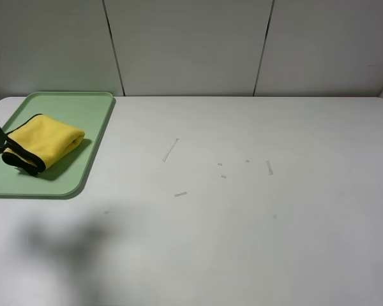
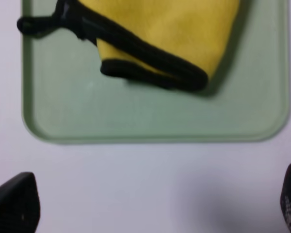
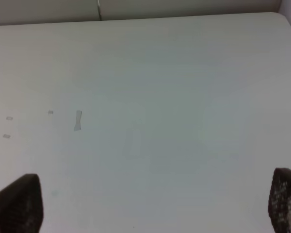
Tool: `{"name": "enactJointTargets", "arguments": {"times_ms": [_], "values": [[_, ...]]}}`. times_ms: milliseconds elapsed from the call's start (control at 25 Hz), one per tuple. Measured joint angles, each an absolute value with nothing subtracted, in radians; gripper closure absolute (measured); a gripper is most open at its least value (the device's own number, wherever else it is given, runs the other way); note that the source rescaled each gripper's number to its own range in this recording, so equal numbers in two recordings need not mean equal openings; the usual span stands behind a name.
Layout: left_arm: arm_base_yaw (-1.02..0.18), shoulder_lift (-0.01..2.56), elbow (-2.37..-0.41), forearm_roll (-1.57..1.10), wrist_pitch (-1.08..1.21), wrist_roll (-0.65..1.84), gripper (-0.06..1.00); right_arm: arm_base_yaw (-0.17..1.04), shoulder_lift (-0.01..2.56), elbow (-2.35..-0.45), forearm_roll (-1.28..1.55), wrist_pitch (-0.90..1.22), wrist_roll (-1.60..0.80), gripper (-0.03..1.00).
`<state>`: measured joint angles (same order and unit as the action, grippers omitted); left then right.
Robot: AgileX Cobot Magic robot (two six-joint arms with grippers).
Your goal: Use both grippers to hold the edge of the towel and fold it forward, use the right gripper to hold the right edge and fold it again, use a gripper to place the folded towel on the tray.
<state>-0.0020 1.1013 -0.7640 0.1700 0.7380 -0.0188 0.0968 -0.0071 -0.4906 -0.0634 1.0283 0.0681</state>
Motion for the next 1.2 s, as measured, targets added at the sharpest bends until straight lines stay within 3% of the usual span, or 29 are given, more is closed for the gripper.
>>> {"name": "enactJointTargets", "arguments": {"times_ms": [600, 1200], "values": [[-0.002, 0.617, -0.765, 0.040, 1.167, -0.011, -0.05, 0.097, -0.007, -0.491, -0.063, 1.028, 0.068, -0.03], [-0.002, 0.196, -0.756, -0.080, 1.179, 0.111, -0.05, 0.097, -0.007, -0.491, -0.063, 1.028, 0.068, -0.03]]}}
